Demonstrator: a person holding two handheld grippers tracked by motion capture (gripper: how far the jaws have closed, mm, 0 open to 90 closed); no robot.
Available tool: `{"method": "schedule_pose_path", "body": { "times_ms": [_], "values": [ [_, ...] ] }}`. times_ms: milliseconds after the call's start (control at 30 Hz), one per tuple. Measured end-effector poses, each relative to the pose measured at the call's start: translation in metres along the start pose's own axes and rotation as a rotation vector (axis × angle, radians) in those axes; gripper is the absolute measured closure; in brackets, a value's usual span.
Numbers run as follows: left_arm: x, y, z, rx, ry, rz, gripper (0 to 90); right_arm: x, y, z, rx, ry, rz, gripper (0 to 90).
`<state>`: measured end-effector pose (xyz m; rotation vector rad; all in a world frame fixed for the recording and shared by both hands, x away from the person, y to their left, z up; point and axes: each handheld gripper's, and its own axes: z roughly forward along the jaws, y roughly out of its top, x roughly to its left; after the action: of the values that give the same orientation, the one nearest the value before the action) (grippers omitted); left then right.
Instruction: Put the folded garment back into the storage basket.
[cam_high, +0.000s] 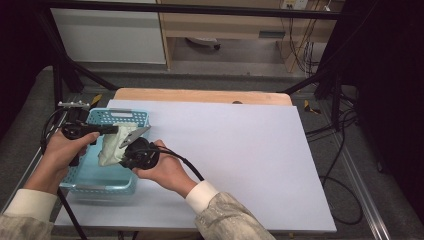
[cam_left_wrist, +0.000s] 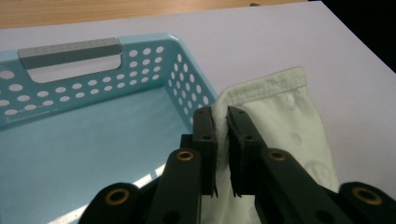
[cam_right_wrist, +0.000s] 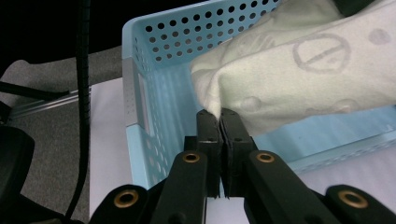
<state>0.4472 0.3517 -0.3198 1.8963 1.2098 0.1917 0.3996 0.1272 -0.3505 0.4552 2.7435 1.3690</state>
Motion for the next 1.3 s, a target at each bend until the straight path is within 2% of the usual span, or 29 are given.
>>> {"method": "schedule_pose_path", "body": {
  "times_ms": [300,433,500,533,600,633,667,800,900,1033,1133,1200,1300],
  "values": [
    [0.014,-0.003,0.004,0.008,0.019,-0.037,82.2,-0.007,-0.001,0.013,0.002,-0.007,0.031,88.4],
    [0.016,-0.003,0.006,0.019,0.03,-0.036,82.0,-0.009,-0.002,0.019,0.01,-0.006,0.037,88.4],
    [0.016,-0.004,0.007,0.027,0.05,-0.022,79.9,-0.01,-0.001,0.021,0.016,0.001,0.037,87.8],
    [0.017,-0.004,0.008,0.023,0.069,-0.022,75.4,-0.01,-0.001,0.022,0.018,0.003,0.051,84.1],
    [0.019,-0.005,0.009,-0.009,0.096,-0.034,66.6,-0.011,-0.002,0.024,0.009,0.009,0.076,67.4],
    [0.021,-0.005,0.008,-0.026,0.116,-0.04,59.9,-0.011,-0.002,0.023,0.014,-0.01,0.078,59.6],
    [0.021,-0.005,0.008,-0.04,0.13,-0.043,53.4,-0.01,-0.002,0.02,0.023,-0.029,0.079,56.1],
    [0.016,-0.006,0.003,-0.08,0.162,-0.018,45.4,-0.008,-0.003,-0.001,-0.018,-0.052,0.08,44.5],
    [0.006,-0.007,-0.002,-0.107,0.178,0.003,41.8,-0.008,-0.005,-0.022,-0.058,-0.097,0.084,37.9],
    [-0.012,-0.01,-0.007,-0.126,0.2,0.046,34.4,-0.012,-0.009,-0.046,-0.085,-0.144,0.09,28.8],
    [-0.026,-0.014,-0.008,-0.134,0.182,0.076,28.8,-0.014,-0.013,-0.061,-0.091,-0.176,0.092,21.9],
    [-0.035,-0.017,-0.008,-0.131,0.185,0.097,24.6,-0.016,-0.015,-0.068,-0.09,-0.185,0.09,18.9],
    [-0.046,-0.021,-0.008,-0.14,0.181,0.109,19.8,-0.02,-0.019,-0.077,-0.089,-0.206,0.076,15.3]
  ]
}}
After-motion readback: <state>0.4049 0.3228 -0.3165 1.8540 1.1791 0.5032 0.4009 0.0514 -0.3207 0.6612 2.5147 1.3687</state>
